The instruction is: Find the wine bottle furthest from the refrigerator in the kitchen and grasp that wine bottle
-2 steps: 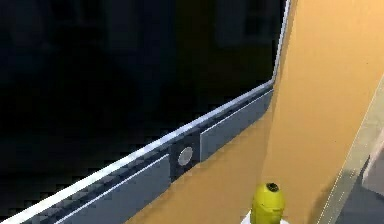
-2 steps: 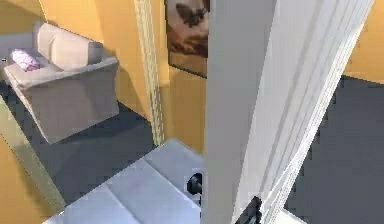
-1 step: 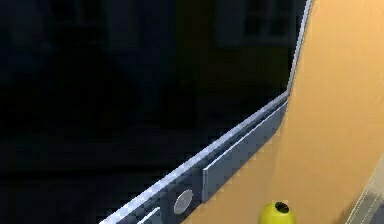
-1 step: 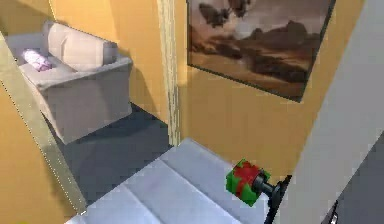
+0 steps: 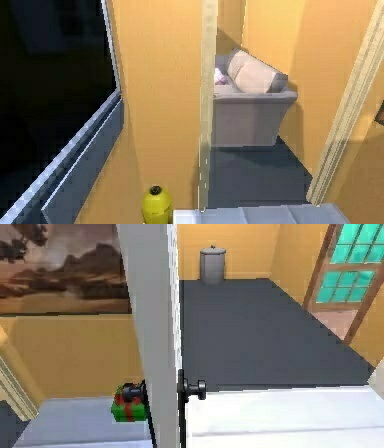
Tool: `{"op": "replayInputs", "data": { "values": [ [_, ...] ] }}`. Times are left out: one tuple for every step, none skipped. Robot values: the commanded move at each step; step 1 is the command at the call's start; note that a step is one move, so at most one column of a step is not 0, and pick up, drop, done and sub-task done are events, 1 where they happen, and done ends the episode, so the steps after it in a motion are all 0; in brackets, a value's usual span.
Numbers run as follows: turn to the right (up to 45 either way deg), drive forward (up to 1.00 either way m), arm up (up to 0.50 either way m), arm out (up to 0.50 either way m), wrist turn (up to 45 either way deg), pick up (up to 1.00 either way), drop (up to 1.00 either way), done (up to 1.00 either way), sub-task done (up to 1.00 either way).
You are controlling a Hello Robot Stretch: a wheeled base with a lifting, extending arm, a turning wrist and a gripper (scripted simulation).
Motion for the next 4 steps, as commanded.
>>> {"op": "replayInputs", "data": {
  "values": [
    [24.0,0.0,0.0,0.0,0.0,0.0,0.0,0.0,0.0],
    [0.0,1.0,0.0,0.0,0.0,0.0,0.0,0.0,0.0],
    [0.0,0.2,0.0,0.0,0.0,0.0,0.0,0.0,0.0],
    [-45.0,0.0,0.0,0.0,0.0,0.0,0.0,0.0,0.0]
  ]
}}
